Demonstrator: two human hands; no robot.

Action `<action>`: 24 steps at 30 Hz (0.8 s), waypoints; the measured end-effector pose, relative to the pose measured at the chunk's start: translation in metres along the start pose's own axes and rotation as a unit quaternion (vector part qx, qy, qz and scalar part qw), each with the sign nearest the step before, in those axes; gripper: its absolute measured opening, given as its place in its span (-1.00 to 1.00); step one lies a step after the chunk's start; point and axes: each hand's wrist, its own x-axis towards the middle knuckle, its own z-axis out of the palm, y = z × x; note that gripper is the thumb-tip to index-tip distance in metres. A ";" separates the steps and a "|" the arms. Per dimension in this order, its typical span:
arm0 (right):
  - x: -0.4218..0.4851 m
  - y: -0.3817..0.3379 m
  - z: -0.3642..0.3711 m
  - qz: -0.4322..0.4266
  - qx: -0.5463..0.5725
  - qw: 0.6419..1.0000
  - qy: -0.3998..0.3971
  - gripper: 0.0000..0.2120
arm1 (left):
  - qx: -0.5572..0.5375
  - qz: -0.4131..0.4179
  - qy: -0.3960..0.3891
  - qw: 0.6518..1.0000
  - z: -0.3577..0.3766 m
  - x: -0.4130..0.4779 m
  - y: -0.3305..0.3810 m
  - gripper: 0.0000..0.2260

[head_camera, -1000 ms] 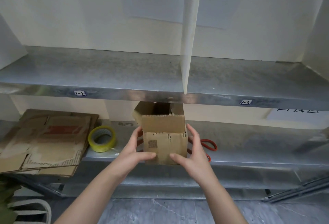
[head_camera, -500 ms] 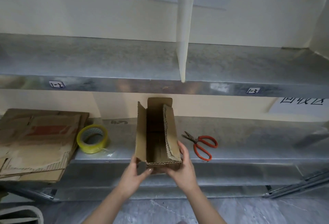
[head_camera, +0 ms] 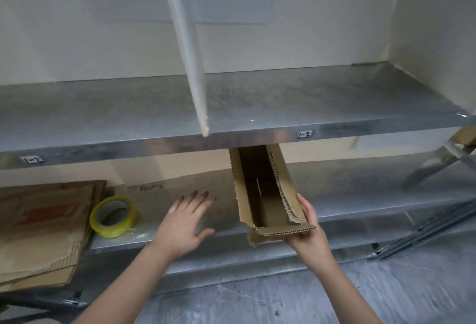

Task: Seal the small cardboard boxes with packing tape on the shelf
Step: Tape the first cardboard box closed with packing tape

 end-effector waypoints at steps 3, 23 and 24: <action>-0.006 0.018 -0.062 0.008 -0.007 1.000 0.021 -0.16 | 0.021 0.037 -0.013 0.999 0.008 0.031 0.050 -0.35; 0.025 0.154 -0.493 0.073 -0.038 0.994 0.065 -0.09 | -0.035 0.079 -0.026 0.996 0.085 0.227 0.457 -0.36; 0.031 0.161 -0.507 0.080 -0.039 0.994 0.067 -0.08 | -0.036 0.083 -0.030 0.995 0.088 0.238 0.470 -0.36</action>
